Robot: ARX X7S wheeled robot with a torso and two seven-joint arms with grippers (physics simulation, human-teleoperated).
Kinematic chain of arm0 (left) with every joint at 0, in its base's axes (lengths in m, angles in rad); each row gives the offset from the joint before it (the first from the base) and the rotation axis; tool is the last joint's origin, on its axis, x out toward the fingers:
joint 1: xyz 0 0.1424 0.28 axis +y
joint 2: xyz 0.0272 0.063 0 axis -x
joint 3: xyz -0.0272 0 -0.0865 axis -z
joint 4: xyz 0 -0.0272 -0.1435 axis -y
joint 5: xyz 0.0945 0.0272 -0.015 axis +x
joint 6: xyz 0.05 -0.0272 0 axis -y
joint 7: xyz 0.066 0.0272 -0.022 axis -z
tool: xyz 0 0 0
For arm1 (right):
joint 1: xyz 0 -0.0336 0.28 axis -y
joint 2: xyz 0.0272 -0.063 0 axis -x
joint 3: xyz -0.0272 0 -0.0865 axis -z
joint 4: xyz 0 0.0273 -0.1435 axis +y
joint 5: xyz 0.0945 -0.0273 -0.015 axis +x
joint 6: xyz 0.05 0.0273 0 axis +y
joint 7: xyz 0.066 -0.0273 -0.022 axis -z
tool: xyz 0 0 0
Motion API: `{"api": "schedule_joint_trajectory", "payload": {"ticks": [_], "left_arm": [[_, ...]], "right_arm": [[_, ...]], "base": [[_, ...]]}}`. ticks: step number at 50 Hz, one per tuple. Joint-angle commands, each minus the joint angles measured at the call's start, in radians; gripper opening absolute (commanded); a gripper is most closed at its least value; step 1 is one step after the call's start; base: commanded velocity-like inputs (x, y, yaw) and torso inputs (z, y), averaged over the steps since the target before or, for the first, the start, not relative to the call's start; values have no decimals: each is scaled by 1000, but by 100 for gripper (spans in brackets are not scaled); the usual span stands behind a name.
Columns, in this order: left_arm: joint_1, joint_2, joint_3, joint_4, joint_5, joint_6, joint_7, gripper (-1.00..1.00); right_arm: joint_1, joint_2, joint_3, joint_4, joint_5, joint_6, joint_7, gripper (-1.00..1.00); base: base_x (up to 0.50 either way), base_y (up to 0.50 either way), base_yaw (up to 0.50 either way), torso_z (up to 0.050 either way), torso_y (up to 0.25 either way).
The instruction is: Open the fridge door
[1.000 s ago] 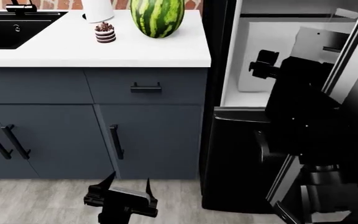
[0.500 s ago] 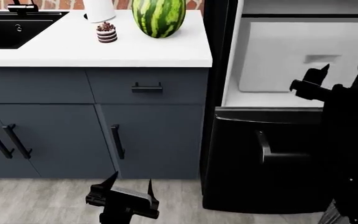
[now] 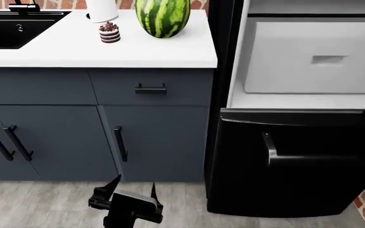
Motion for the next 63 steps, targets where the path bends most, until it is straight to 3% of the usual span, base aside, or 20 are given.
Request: {"api": "schedule_joint_trajectory", "payload": {"ticks": [1, 13, 42, 63], "left_arm": [[-5, 1, 4, -1, 5, -9, -11, 100], [-3, -2, 8, 2, -2, -5, -5, 100], [2, -9, 27, 21, 35, -32, -52, 100], [6, -14, 27, 23, 21, -8, -48, 100]], "right_arm": [[-144, 123, 277, 633, -7, -65, 72, 100], [-345, 131, 498, 711, -2, -137, 33, 100], [-413, 178, 629, 1088, -54, -360, -70, 100], [-474, 159, 665, 1066, -57, -350, -57, 100]], "base": [[0, 0, 0, 0, 0], [0, 0, 0, 0, 0], [0, 0, 0, 0, 0], [0, 0, 0, 0, 0]]}}
